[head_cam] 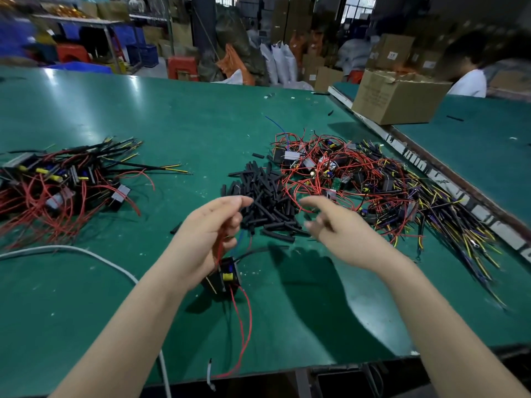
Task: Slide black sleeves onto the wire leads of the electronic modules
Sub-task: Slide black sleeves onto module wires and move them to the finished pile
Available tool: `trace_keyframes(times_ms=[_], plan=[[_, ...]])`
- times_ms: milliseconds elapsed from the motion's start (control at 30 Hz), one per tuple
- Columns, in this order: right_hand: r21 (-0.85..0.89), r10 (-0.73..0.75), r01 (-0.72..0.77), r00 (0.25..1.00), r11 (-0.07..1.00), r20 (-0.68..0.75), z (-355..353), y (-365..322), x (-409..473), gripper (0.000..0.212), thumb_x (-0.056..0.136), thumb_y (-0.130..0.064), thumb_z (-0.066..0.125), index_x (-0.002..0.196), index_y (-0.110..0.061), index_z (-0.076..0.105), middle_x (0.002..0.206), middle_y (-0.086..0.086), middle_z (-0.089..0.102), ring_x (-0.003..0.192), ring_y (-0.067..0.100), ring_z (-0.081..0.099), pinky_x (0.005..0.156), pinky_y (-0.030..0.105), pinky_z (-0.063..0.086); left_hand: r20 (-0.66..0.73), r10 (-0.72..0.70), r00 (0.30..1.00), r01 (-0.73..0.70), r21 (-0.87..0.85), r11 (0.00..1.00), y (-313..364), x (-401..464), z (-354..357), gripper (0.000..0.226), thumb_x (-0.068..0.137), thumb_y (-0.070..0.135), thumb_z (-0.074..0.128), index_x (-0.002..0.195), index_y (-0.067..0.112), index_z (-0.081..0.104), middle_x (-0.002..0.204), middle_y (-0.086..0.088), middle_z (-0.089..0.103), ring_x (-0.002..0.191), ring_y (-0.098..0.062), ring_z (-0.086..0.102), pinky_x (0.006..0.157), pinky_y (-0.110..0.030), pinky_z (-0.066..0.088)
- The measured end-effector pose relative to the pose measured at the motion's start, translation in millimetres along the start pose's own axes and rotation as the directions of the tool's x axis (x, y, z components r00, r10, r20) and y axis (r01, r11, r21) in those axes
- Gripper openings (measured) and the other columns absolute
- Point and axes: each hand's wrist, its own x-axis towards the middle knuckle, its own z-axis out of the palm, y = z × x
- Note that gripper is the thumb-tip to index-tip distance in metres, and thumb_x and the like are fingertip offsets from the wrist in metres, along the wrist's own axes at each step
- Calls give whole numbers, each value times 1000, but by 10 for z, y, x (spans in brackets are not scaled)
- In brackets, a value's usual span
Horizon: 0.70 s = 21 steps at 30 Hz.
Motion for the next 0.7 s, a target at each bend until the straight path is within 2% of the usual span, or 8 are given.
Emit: trace_keyframes(times_ms=[67,167,233,300,367,533,600,700], plan=[[266,78,-32,983,964,-165,29,-53,44,25,96,-22,55,122,-25,56,75,-1,49,63,10,42,62,23,37,16,30,999,-33,216,976,-33,-37,61,27,96,21,50,84,21,74,59,9,51,53,-3,42,48,-14,32],[637,211,-7,946,771,-245,130,-236,103,18,95,-21,57,112,-27,59,77,0,51,63,8,44,58,19,38,102,92,990,-134,554,822,-21,-100,100,28,96,25,51,80,28,74,62,14,57,61,1,49,59,-11,39],[753,265,38,923,657,-278,189,-358,144,16,94,-17,59,109,-23,60,79,0,55,61,5,49,56,14,40,146,68,987,-147,653,743,-5,-154,82,24,94,32,54,78,32,72,66,13,62,68,-7,54,72,-23,44],[799,285,90,905,595,-315,230,-448,183,15,93,-14,61,106,-20,60,80,0,60,59,2,53,54,10,41,133,38,990,-124,736,666,-3,-216,69,21,90,49,53,80,39,68,72,15,65,73,-14,59,80,-34,47],[806,282,142,890,574,-358,257,-514,212,14,91,-12,62,104,-17,62,79,-1,61,59,1,54,54,9,41,99,60,993,-116,800,589,-28,-291,79,26,86,60,40,88,43,60,77,23,65,74,1,57,87,-37,41],[774,238,230,867,590,-438,238,-613,269,17,90,-12,64,102,-24,62,78,-1,62,70,10,55,64,18,46,34,148,988,-124,746,654,-118,-398,75,42,90,49,30,92,21,62,76,-2,62,78,-13,56,88,-33,41],[749,234,239,854,618,-465,214,-637,300,18,89,-13,66,99,-26,59,81,3,67,71,10,56,75,30,48,54,187,981,-164,749,642,-147,-400,82,37,94,44,34,92,23,64,71,-2,58,70,-12,52,82,-35,42],[682,148,266,863,681,-484,148,-678,351,17,87,-13,68,97,-24,59,82,5,70,72,7,60,73,22,46,57,209,976,-178,762,623,-171,-389,124,31,92,44,35,89,33,64,75,10,61,73,-5,54,84,-35,42]])
